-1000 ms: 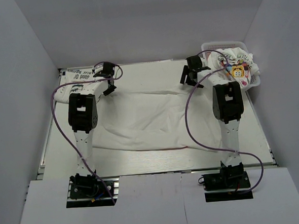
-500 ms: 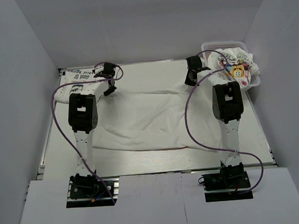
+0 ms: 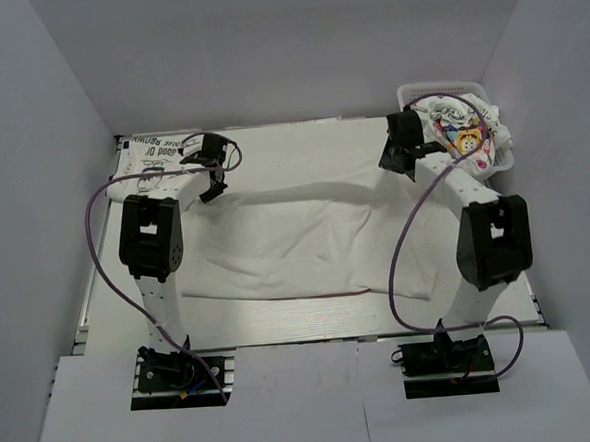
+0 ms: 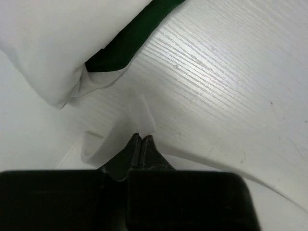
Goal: Fold and stack the t-shirts
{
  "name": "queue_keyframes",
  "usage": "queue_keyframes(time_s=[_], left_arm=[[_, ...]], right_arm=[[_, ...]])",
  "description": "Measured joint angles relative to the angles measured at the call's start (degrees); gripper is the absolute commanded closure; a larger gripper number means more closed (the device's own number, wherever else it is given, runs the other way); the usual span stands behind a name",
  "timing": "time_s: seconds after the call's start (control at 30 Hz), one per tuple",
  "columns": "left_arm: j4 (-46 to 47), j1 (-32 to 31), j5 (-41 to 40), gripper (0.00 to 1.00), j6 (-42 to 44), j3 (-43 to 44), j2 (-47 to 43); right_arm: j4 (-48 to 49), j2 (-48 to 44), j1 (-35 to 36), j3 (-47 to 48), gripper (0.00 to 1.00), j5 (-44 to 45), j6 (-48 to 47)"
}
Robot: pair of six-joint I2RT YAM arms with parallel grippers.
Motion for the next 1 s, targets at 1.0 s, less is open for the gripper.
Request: queue_keyframes(time_s=[1.0], left_arm=[[-0.81,-6.45,-4.46,0.91,-13.25,-34.25,-29.44]], right_arm=[[-20.0,-41.24,8.72,-37.99,1.0,-1.16,13.29]])
